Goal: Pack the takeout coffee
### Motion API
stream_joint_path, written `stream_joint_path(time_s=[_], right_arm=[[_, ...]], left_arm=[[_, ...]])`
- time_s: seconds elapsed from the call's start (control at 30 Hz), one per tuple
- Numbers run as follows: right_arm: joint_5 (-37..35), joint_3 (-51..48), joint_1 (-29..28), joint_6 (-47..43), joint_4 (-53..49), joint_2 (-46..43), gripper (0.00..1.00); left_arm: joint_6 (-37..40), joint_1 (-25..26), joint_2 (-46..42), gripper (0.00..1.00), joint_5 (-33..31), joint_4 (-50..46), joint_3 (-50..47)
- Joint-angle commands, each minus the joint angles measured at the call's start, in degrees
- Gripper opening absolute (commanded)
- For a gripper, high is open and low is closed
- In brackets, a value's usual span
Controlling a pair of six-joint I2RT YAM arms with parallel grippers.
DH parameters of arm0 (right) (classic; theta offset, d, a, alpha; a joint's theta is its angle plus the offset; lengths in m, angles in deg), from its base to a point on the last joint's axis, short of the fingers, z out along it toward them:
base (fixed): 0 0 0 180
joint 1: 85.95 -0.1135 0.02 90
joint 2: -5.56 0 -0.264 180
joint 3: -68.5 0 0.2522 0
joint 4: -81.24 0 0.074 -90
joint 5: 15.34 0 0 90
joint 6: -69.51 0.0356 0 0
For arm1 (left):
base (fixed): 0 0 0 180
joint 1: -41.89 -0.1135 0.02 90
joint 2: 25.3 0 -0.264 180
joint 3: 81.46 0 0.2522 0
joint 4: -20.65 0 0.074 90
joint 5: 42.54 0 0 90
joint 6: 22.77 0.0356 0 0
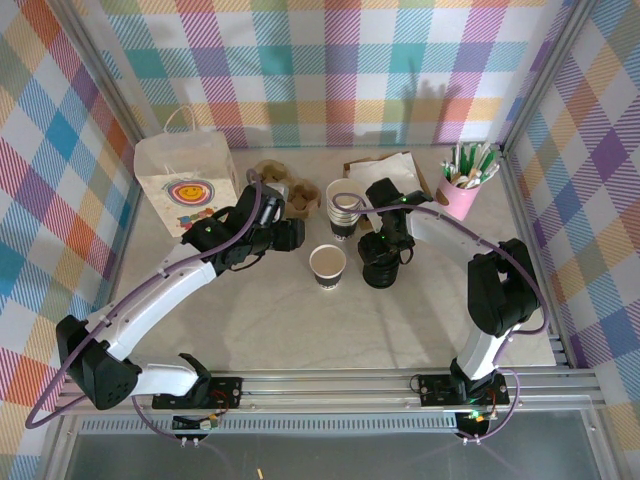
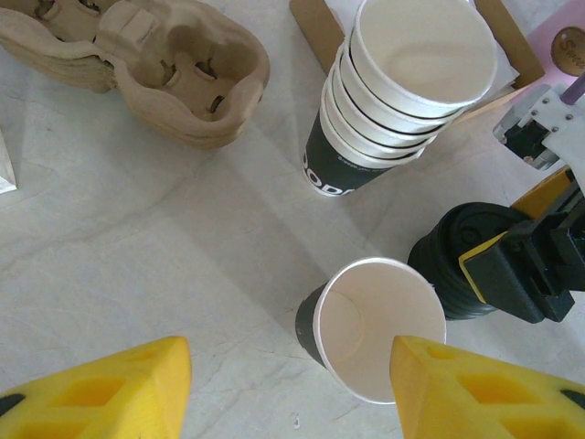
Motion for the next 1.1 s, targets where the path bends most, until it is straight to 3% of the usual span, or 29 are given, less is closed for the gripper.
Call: stream_joint_path(time_s=[0.0,0.37,1.07], right_arm=[[0.8,0.7,0.2,-0.3,-1.3,0.7,0.75],[0.8,0.7,0.2,0.2,-1.8,-0.5,0.69],[0.0,-0.2,0.2,0.8,-1.7,-3.8,0.67]], left_arm=[[0.1,-0.2,0.0,0.59,0.0,1.0,1.6],[0.2,-0.3,-0.2,0.59,-0.2,1.1,1.5],[0.2,-0.2,-0.7,0.59,-0.2,1.6,1.3]])
